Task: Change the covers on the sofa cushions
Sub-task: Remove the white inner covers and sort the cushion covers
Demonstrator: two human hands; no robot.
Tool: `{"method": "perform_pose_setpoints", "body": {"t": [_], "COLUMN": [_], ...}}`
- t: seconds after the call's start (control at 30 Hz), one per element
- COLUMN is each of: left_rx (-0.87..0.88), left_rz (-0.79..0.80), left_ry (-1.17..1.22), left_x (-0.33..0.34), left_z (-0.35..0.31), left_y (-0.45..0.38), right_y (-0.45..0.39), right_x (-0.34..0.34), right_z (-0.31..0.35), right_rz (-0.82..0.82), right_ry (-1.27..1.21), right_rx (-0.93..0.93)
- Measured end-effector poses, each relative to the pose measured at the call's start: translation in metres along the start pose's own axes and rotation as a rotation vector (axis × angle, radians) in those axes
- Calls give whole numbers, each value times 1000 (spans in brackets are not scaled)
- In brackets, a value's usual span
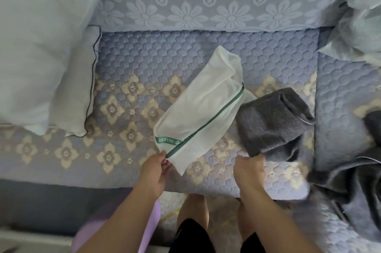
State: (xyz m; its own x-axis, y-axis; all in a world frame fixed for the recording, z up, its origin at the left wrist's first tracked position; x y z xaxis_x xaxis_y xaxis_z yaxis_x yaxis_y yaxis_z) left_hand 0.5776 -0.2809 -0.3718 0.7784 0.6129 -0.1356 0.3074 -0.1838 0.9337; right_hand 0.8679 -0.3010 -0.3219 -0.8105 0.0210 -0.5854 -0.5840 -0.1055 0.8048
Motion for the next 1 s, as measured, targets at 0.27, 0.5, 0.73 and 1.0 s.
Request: {"method": "perform_pose_setpoints", "body": {"t": [0.27,0.5,0.73,1.0], "left_rx": [306,510,582,644], "left_rz": [-109,-483,-390,248], "left_ry": [-109,-415,-815,-728], "left_x": [-15,-78,-50,85], "left_z": [-32,-105,-118,-54], "left_y": [23,-1,0,61], "right_y": [45,-47,-40,-44], "right_x": [7,10,50,78], "right_z": [77,159,169,167], "right_rz": [-91,-69,-146,42], "right_ry": [8,494,555,699], "right_rx": [-470,-661,-772,-825]}}
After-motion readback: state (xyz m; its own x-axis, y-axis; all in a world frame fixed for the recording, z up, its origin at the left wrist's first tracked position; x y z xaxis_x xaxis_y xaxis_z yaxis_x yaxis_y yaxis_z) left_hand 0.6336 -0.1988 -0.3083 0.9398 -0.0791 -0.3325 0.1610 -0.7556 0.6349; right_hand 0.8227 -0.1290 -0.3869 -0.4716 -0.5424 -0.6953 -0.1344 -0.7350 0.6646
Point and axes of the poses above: each hand's wrist, its own y-axis away from the middle knuckle, its own x-axis out of the palm, z = x × y, the point moved 7 cm from there along -y, towards the middle knuckle, and after that the axes turned 13 degrees about y, right-handed, at the moved point
